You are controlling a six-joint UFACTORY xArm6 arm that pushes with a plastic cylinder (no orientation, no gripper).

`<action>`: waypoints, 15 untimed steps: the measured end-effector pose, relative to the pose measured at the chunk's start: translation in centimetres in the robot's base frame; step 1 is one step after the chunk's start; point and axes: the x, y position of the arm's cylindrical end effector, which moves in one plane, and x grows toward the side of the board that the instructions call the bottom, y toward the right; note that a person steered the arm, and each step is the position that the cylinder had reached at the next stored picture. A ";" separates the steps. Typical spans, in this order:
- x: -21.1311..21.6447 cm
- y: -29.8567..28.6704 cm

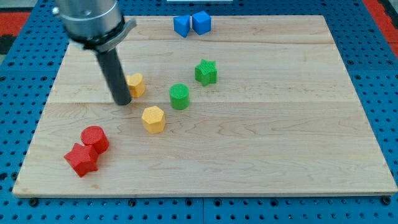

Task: Slide the green star and green circle towards bottom center

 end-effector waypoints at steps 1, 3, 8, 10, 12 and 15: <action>-3.5 3.0; -9.7 14.0; 0.0 10.4; -3.0 8.8; 1.7 8.6; 0.0 7.1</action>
